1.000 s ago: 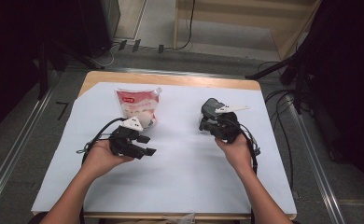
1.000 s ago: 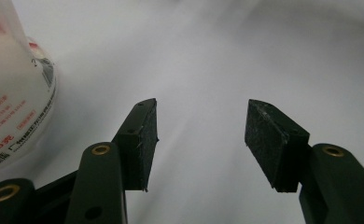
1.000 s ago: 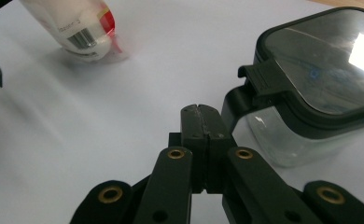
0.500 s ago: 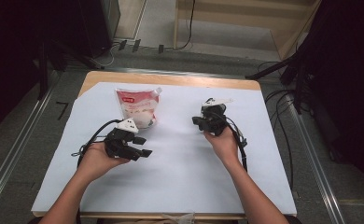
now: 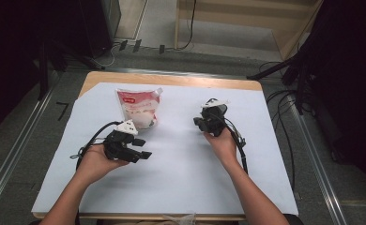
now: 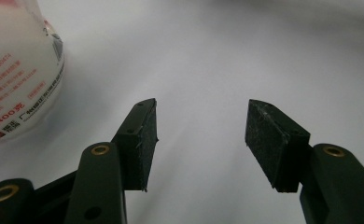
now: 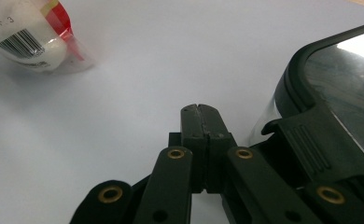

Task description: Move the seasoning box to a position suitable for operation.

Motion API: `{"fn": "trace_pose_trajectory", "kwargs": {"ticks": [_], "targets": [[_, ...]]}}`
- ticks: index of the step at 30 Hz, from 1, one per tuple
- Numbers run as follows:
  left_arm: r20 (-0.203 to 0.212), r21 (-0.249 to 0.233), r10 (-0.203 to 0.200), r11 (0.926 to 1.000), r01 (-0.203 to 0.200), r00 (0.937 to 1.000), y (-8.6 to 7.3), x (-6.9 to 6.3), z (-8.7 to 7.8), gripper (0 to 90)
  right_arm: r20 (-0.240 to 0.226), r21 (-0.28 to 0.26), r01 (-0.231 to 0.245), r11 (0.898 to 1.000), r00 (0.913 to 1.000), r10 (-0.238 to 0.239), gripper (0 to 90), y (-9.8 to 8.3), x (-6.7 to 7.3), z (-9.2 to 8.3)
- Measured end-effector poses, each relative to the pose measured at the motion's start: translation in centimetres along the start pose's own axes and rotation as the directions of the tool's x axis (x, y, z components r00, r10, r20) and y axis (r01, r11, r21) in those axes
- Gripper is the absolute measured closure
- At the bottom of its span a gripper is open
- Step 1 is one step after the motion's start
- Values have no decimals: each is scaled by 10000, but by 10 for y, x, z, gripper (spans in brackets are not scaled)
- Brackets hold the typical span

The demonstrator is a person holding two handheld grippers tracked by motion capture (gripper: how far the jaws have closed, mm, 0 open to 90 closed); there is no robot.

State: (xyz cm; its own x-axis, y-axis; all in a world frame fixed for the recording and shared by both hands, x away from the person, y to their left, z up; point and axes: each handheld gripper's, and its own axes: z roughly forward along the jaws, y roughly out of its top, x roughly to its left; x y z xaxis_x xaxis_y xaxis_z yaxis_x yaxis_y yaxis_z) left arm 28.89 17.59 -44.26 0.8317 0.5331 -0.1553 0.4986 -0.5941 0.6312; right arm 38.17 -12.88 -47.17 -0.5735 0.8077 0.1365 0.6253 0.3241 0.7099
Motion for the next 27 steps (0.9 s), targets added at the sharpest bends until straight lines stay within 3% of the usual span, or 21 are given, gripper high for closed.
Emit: {"fn": "trace_pose_trajectory", "kwargs": {"ticks": [20, 27], "targets": [[201, -80, 372, 9993, -371, 9991, 8, -1, 6, 450, 51, 41, -516, 9987, 9987, 515, 900, -14, -10, -18], [332, -82, 508, 9987, -506, 9982, 12, -2, 10, 448, -48, -171, -572, 9982, 9984, 571, 900, -23, -17, -28]]}}
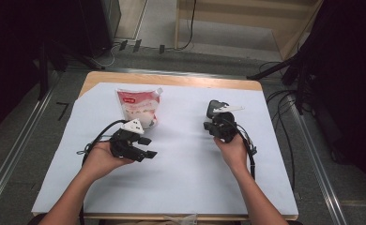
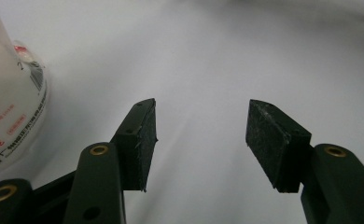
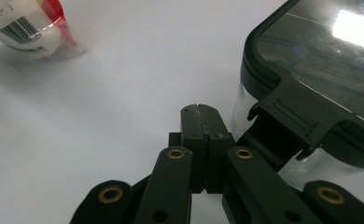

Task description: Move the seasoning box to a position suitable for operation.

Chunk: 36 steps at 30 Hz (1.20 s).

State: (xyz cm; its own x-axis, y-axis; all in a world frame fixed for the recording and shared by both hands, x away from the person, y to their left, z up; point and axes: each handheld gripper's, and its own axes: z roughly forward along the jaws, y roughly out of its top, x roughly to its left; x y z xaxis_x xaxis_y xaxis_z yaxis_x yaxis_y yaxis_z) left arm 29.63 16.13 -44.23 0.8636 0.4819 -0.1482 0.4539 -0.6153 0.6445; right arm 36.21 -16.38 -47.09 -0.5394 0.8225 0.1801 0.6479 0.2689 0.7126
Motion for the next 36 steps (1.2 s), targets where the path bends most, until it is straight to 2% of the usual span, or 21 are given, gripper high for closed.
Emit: {"fn": "trace_pose_trajectory", "kwargs": {"ticks": [7, 13, 17, 21, 23, 25, 27, 28, 30, 33, 35, 36], "targets": [[58, 19, 96, 10000, -96, 9999, 3, 1, 2, 447, 256, 20, -180, 9998, 9995, 180, 900, -7, -8, -10], [62, 132, 167, 9998, -167, 9998, 6, 2, 4, 446, 227, 13, -195, 9998, 9996, 195, 900, -11, -14, -15], [86, 77, 172, 9998, -173, 9998, 6, 2, 4, 446, 459, 75, -207, 9998, 9987, 203, 900, -14, -17, -20], [136, 43, 97, 9999, -98, 9999, 6, 3, 6, 444, 264, 86, -461, 9989, 9986, 458, 900, -15, -22, -23], [120, 109, 83, 9999, -84, 9999, 6, 3, 6, 441, -44, 30, -427, 9991, 9991, 427, 895, -15, -21, -24], [131, 112, 81, 9999, -82, 9999, 6, 3, 6, 436, -471, -59, -283, 9996, 9985, 280, 864, -11, -14, -27], [137, 147, 146, 9998, -148, 9998, 6, 3, 6, 434, -516, -102, -251, 9996, 9984, 245, 851, -10, -11, -28], [131, 148, 113, 9998, -115, 9998, 6, 3, 6, 434, -549, -227, -92, 9997, 9985, 79, 812, -7, -8, -29], [121, 176, 114, 9998, -116, 9999, 6, 3, 6, 433, -583, -443, -67, 9990, 9983, 41, 759, -3, -4, -33], [117, 184, 148, 9997, -151, 9998, 5, 3, 6, 431, -948, -567, -349, 9978, 9951, 294, 709, 3, -3, -36], [73, 189, 150, 9997, -151, 9999, 5, 2, 6, 430, -902, -719, -301, 9970, 9956, 236, 672, 7, -2, -39], [64, 219, 199, 9996, -200, 9998, 4, 3, 6, 425, -980, -1034, -204, 9944, 9951, 102, 601, 10, -1, -42]]}}
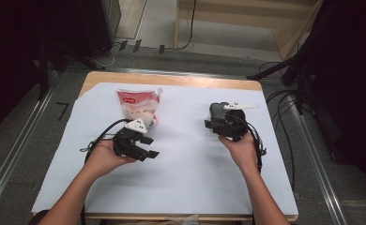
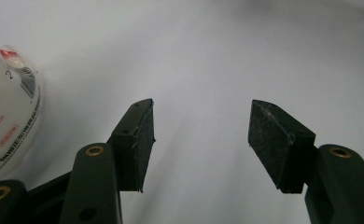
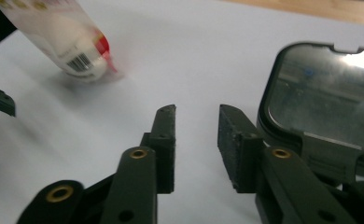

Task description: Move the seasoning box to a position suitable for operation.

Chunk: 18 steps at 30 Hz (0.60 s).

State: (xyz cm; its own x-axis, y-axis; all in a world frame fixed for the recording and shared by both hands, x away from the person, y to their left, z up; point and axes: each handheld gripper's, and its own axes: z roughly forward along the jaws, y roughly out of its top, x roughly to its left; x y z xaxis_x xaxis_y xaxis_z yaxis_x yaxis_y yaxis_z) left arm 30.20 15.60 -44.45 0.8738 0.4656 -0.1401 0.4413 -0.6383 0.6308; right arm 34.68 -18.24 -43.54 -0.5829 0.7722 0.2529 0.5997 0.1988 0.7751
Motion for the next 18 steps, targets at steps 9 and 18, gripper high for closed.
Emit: {"fn": "trace_pose_trajectory", "kwargs": {"ticks": [9, 18], "targets": [[170, -395, -130, 9991, 136, 9998, 0, -4, -4, 409, 472, -612, -4, 9981, 9989, 33, 456, 13, -5, -11], [112, -252, -249, 9994, 252, 9996, -5, -5, -5, 404, 1308, -832, -99, 9965, 9912, 208, 306, 20, -21, -10]]}}
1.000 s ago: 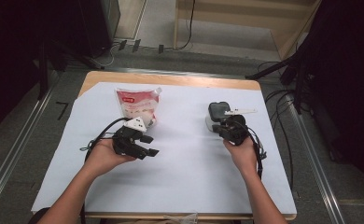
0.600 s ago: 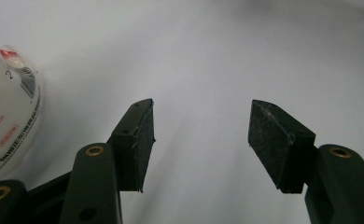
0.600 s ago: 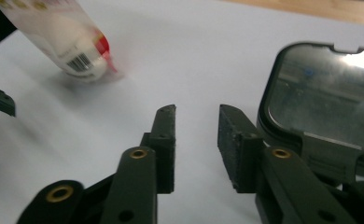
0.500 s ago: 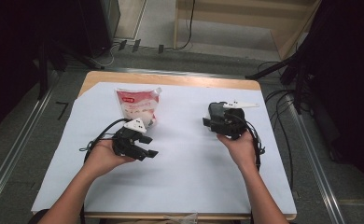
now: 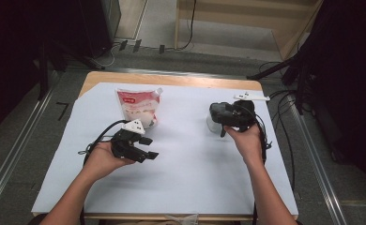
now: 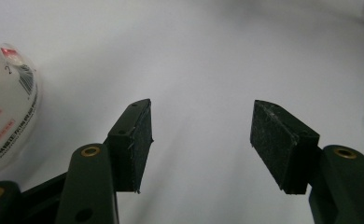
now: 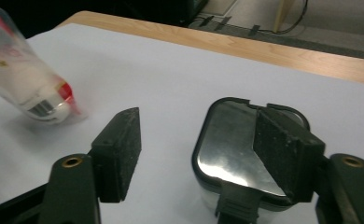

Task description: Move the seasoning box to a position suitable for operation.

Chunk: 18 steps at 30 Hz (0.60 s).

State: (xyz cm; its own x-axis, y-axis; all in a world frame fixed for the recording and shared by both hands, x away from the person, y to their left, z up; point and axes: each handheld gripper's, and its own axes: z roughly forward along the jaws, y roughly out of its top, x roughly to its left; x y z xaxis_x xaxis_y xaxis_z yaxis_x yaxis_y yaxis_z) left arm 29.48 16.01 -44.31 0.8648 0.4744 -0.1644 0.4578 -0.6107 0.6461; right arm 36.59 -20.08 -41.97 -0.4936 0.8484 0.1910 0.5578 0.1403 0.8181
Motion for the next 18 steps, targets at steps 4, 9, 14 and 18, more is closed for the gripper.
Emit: {"fn": "trace_pose_trajectory", "kwargs": {"ticks": [4, 9, 14, 18], "targets": [[-43, 47, 17, 10000, -16, 10000, -3, -1, -1, 403, 436, 72, -155, 9999, 9989, 152, 247, 1, -4, 6], [-155, 28, -104, 9999, 105, 9998, -6, -2, -4, 403, 858, 257, -380, 9989, 9957, 357, 155, 1, -7, 15], [-177, 73, -178, 9998, 179, 9997, -9, -1, -5, 405, 1161, 374, -702, 9968, 9911, 655, 146, -3, -13, 24], [-200, 72, -202, 9998, 203, 9996, -10, 0, -6, 406, 1709, 472, -508, 9976, 9844, 420, 136, -7, -12, 34]]}}
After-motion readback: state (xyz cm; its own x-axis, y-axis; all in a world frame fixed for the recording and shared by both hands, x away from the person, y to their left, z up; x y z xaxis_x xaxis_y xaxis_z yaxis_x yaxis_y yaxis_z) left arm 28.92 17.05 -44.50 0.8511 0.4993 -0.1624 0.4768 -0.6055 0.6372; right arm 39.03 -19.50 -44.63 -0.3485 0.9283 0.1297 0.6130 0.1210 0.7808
